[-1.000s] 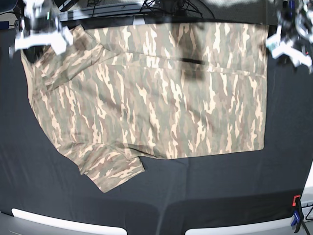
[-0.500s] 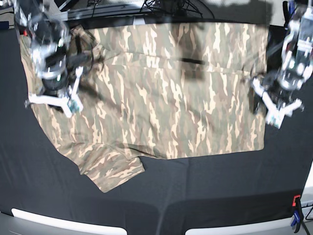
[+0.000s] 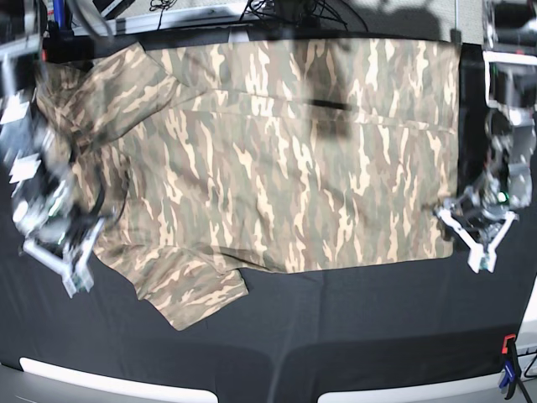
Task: Layout the t-shirt on the table in an organized manner, then fold the t-shirt properly
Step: 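Grasp the shirt's hem corners with both grippers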
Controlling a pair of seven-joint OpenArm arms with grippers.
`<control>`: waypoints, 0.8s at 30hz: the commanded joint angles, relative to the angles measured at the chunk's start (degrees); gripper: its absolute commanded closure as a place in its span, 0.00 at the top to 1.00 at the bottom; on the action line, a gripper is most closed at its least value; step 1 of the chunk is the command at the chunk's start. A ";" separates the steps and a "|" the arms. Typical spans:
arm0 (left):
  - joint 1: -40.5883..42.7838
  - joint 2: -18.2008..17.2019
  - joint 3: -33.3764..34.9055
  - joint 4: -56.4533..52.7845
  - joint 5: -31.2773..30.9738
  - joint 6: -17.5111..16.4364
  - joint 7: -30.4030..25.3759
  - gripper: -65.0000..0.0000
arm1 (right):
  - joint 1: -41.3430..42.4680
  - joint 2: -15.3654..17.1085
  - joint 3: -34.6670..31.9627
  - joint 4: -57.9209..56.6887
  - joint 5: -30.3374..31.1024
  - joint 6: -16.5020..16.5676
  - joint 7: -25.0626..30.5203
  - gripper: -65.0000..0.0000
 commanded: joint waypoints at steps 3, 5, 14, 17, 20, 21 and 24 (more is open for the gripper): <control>-3.93 -0.92 -0.39 -3.76 -2.14 -4.46 -0.87 0.43 | 8.20 1.36 0.63 -7.21 4.98 7.04 -2.56 0.12; -5.22 -0.92 -0.37 -6.36 -3.72 -6.19 -0.72 0.43 | 12.11 1.36 0.63 -12.24 8.04 11.56 -4.22 0.12; -6.73 -0.39 -0.37 -13.18 -5.62 -7.91 -2.45 0.43 | 23.21 1.55 0.66 -27.93 9.53 20.63 -0.72 0.11; -6.69 0.96 -0.39 -14.23 -5.60 -7.93 -1.49 0.43 | 24.15 1.70 0.81 -28.20 9.16 19.61 -0.61 0.11; -6.69 2.73 -0.37 -14.25 -5.60 -10.25 0.28 0.43 | 24.48 1.73 1.31 -28.20 9.20 19.61 0.50 0.11; -6.69 3.19 -0.37 -14.25 -5.55 -10.95 0.55 0.43 | 24.48 1.84 1.49 -28.20 9.27 19.58 -0.07 0.11; -6.67 3.87 -0.37 -14.25 -5.57 -10.93 0.72 0.33 | 24.33 2.21 1.70 -28.20 9.22 19.67 -0.44 0.12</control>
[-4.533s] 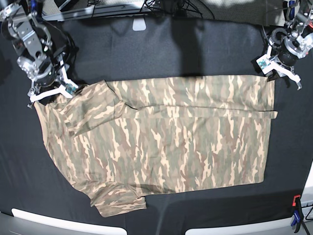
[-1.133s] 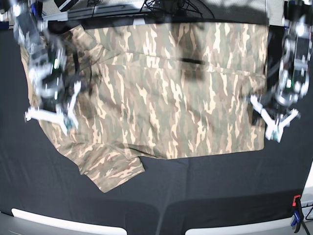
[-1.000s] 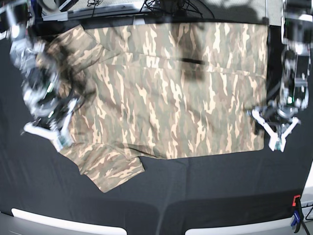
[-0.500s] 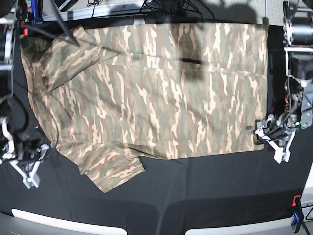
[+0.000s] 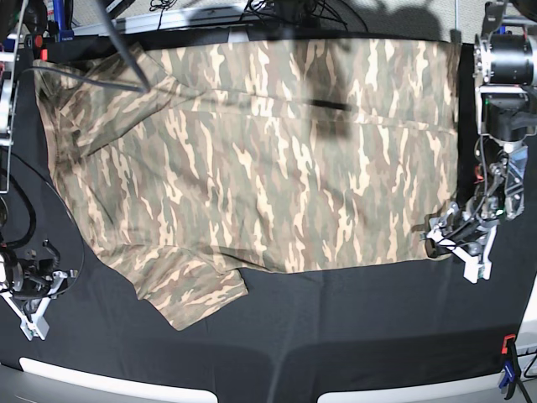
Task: Layout the t-shirt on the table in an organized manner, then fold the t-shirt properly
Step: 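Grasp the shirt's hem corners with both grippers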
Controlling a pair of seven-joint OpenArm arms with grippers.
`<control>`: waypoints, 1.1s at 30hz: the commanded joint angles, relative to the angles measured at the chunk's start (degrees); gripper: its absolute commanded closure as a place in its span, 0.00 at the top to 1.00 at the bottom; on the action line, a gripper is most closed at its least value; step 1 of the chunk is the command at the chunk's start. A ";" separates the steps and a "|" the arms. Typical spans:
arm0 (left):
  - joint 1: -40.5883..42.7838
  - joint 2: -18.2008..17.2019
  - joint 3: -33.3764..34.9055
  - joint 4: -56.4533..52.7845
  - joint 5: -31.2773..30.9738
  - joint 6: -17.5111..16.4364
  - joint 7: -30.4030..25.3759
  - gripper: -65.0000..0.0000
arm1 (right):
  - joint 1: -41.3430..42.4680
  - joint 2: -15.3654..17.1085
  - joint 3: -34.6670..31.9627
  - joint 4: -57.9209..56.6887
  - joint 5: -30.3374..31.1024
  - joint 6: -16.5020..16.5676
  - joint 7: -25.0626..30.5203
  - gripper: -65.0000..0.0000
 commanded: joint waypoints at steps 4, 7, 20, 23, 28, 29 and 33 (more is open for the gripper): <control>-0.57 -0.09 0.11 0.11 0.04 -0.68 3.50 0.00 | 2.03 1.73 0.66 0.79 0.61 2.32 2.01 0.35; -0.57 -0.07 0.11 0.11 0.17 -0.66 2.93 0.00 | 2.03 1.40 0.66 0.76 0.70 5.03 2.97 0.57; -0.59 -0.04 0.11 0.11 2.56 -0.42 2.62 0.00 | 8.39 -4.79 0.66 -17.49 0.79 10.58 2.99 0.58; -0.61 -0.04 0.11 0.11 2.54 -0.42 2.60 0.00 | 10.95 -6.58 0.66 -22.93 -2.38 10.97 2.99 0.58; -0.59 -0.04 0.11 0.11 2.56 -0.42 2.64 0.00 | 11.74 -7.98 0.66 -28.83 -8.52 10.86 4.22 0.58; -0.59 -0.04 0.11 0.11 2.58 -0.42 2.64 0.00 | 11.74 -7.93 0.66 -29.90 -8.72 10.86 4.98 0.58; -0.59 -0.04 0.11 0.11 2.58 -0.42 2.64 0.00 | 11.69 -7.93 0.66 -32.76 -12.00 10.40 7.39 0.58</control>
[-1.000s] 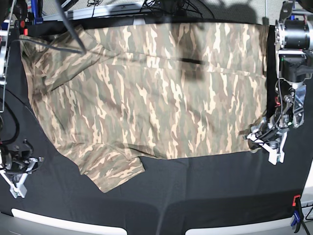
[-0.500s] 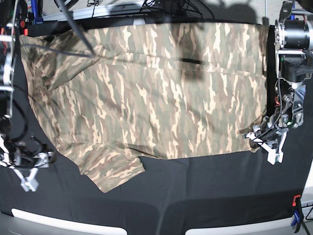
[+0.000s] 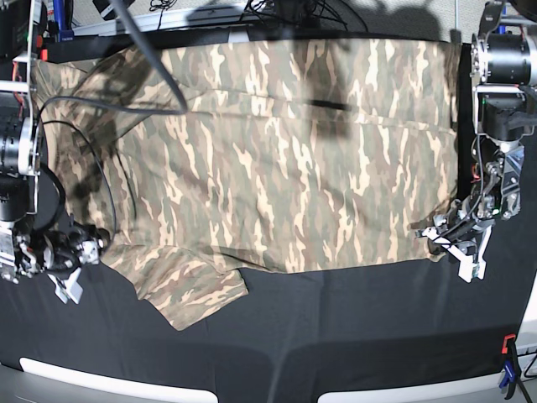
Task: Layout the t-shirt on the table in an organized manner, then fold the t-shirt properly
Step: 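Grasp the shirt's hem corners with both grippers, then lift the hem with both grippers and fold it onto the collar edge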
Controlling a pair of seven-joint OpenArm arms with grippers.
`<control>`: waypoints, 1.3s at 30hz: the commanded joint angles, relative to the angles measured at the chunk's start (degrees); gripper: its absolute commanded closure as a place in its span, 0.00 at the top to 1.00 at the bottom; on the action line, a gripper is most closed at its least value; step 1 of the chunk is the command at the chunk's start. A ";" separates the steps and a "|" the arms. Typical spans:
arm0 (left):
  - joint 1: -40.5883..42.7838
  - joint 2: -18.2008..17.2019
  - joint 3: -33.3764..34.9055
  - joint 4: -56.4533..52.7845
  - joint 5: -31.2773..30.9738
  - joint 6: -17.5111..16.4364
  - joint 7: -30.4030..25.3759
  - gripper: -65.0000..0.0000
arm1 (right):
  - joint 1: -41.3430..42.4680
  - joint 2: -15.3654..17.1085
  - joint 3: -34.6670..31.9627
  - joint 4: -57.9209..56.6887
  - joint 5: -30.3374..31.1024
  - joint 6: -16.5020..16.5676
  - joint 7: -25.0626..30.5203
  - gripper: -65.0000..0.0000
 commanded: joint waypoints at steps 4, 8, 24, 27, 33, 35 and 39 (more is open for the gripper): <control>-0.61 -0.31 0.09 0.11 0.76 -0.22 2.32 0.00 | 0.68 0.72 0.28 0.39 0.22 0.09 1.62 0.58; -0.61 -0.31 0.09 0.11 0.76 -0.22 2.32 0.00 | -1.42 0.44 0.28 0.39 0.20 0.24 1.92 0.56; -0.59 -0.28 0.09 0.15 0.74 -0.20 0.61 0.00 | -4.68 0.83 0.24 2.91 -0.02 5.70 8.74 0.00; -0.55 -0.31 0.09 1.27 0.74 1.73 -0.15 0.00 | -5.03 1.53 0.24 5.92 0.04 7.67 8.74 0.00; 1.62 -0.28 -2.64 11.69 0.70 7.34 0.39 0.00 | -11.34 4.98 0.26 17.35 4.61 8.39 8.55 0.00; 3.76 -0.20 -4.13 16.79 0.74 7.32 1.53 0.00 | -14.60 6.69 0.31 22.43 6.38 7.85 8.55 0.00; 9.09 -0.17 -6.40 24.90 0.68 7.37 2.14 0.00 | -21.22 9.53 4.15 31.95 9.11 6.88 8.02 0.00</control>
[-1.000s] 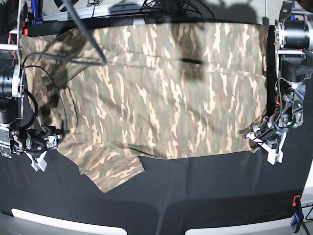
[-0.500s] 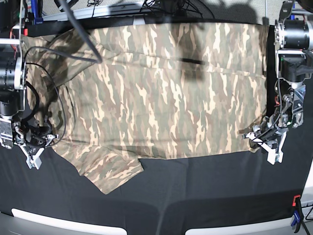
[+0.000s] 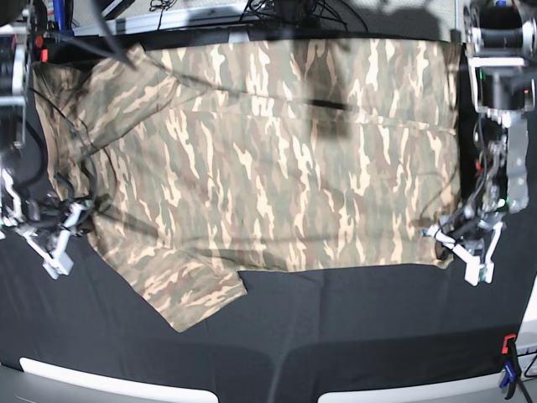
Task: Layout the t-shirt on the table in an organized manner, then fold the t-shirt properly
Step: 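Lift the hem with both grippers and fold it onto the collar edge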
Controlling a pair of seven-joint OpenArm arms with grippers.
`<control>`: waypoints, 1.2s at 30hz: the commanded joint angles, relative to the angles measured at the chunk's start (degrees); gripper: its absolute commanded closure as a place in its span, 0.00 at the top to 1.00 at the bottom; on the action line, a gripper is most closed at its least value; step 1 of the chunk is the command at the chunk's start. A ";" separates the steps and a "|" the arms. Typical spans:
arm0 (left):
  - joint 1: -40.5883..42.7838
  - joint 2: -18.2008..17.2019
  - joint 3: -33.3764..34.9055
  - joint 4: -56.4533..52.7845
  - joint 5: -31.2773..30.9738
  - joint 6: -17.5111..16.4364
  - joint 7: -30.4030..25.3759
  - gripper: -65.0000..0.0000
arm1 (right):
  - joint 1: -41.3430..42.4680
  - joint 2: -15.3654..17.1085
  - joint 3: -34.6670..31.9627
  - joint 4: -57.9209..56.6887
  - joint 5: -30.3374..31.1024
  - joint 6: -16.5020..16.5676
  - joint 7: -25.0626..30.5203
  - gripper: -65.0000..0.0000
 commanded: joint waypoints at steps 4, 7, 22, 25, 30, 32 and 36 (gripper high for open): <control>3.89 -0.79 -3.19 6.36 -2.86 0.02 -1.09 0.00 | -4.83 1.46 11.58 9.22 1.44 0.17 -0.17 0.00; 6.86 -0.79 -5.33 9.29 -3.76 0.02 -0.79 0.00 | -9.97 1.18 19.26 15.06 1.46 1.92 -1.36 0.00; 21.57 -0.81 -8.46 23.89 -4.37 -0.42 0.02 0.00 | -38.40 -0.46 46.34 38.25 12.00 3.65 -8.00 0.00; 23.15 -0.81 -8.48 24.13 -4.37 -0.42 1.84 0.00 | -43.21 -2.62 52.11 41.53 13.16 4.54 -8.87 0.00; 25.53 -0.81 -8.48 24.26 -4.39 -0.42 2.16 0.00 | -49.70 -6.38 57.55 44.54 16.65 4.54 -9.35 0.00; 26.32 -0.79 -8.87 24.48 -4.42 -0.42 2.40 0.00 | -51.34 -7.72 58.29 44.94 16.61 4.54 -9.33 0.00; 29.00 -0.79 -11.58 26.86 -4.50 -0.42 2.97 0.00 | -53.59 -9.64 58.38 44.94 16.57 4.54 -9.33 0.00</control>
